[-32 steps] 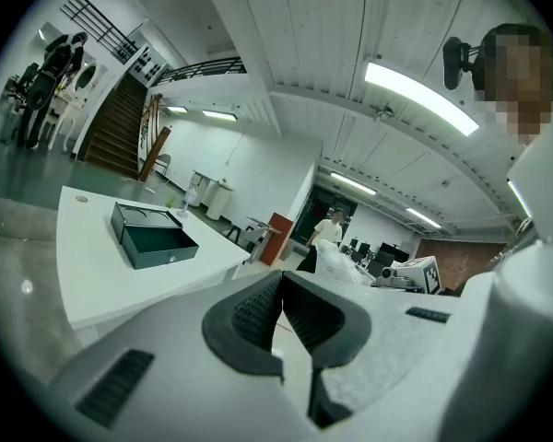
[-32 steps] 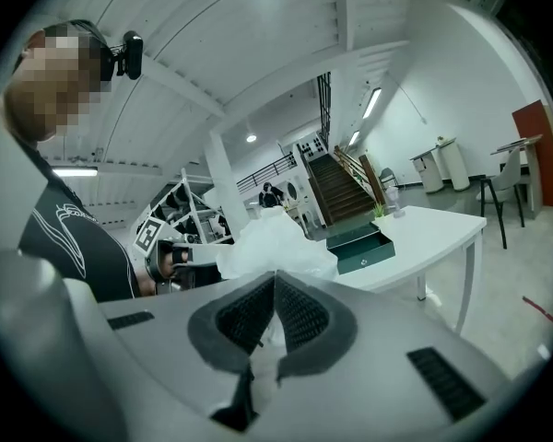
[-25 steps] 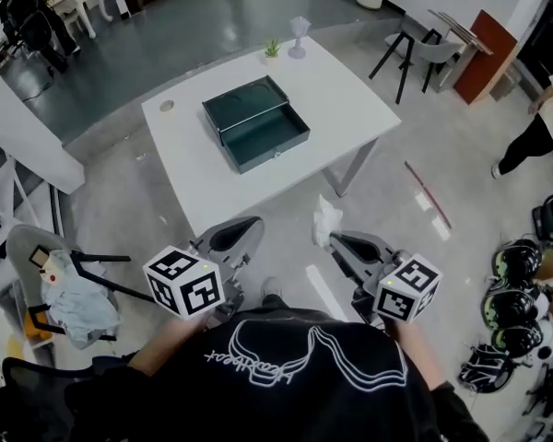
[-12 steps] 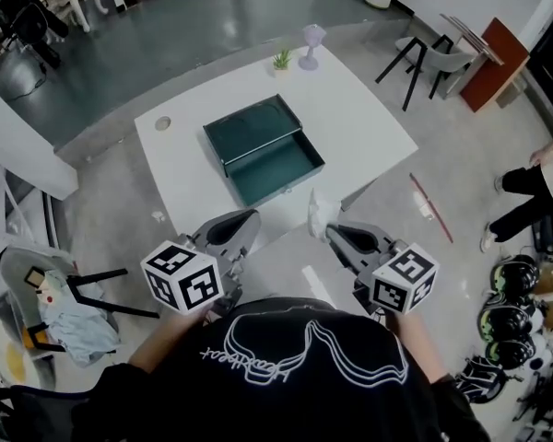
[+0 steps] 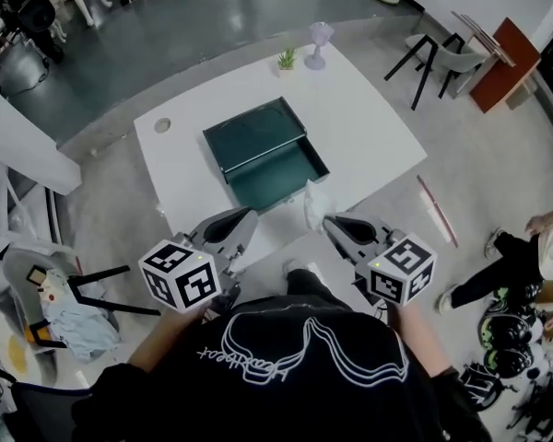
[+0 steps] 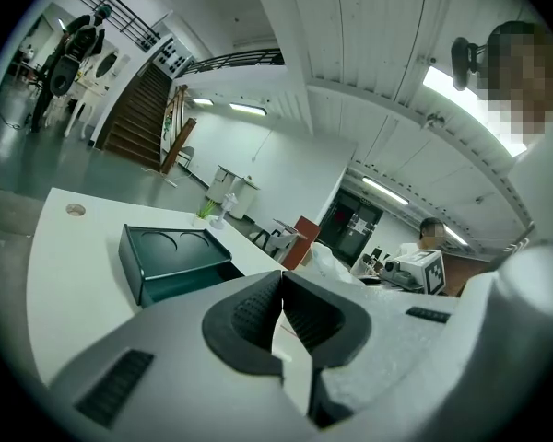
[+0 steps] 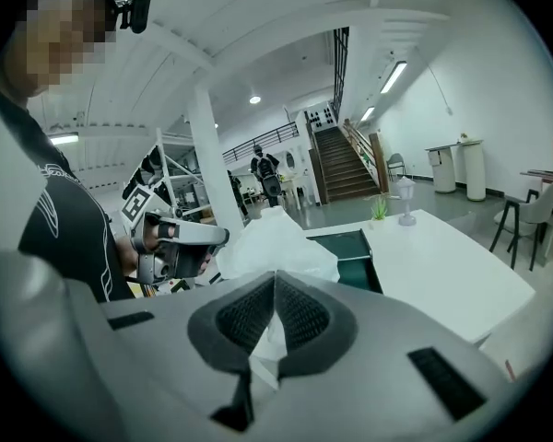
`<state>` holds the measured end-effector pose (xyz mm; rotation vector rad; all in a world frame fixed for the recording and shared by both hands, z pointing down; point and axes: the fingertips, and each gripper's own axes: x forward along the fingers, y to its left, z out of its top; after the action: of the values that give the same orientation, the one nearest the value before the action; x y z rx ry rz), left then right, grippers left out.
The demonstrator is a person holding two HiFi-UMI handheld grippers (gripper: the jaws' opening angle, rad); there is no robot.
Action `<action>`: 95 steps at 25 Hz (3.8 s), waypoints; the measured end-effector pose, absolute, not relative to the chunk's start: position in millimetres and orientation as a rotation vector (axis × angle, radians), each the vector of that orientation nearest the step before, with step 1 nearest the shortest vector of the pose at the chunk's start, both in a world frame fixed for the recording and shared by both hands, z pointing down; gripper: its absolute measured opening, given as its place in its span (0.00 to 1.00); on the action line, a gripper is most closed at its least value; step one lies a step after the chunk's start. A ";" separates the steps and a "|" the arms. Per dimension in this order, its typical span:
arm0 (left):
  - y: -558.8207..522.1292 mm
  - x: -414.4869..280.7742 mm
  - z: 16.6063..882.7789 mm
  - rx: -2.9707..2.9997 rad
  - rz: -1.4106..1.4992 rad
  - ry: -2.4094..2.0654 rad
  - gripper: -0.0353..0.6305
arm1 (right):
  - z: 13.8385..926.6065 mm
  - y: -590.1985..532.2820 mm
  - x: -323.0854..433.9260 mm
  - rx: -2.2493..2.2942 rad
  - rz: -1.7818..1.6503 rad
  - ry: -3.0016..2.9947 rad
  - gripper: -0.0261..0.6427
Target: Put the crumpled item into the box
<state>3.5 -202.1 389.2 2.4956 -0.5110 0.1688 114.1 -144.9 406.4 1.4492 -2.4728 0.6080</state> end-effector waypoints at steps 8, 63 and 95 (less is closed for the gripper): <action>-238.5 3.2 382.6 2.451 0.138 -0.666 0.06 | 415.7 -197.7 127.3 1.242 0.602 -2.487 0.05; -282.8 -74.5 440.8 2.006 -0.118 -1.422 0.06 | 587.2 -308.1 88.5 0.197 0.062 -2.044 0.26; -196.0 -10.3 403.3 2.301 0.033 -1.017 0.06 | 392.7 -195.4 79.0 0.722 0.692 -2.926 0.04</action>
<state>-10.3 -196.0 403.3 2.3008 -1.0172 0.0332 79.0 -195.4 392.7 0.7219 -2.9264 0.6918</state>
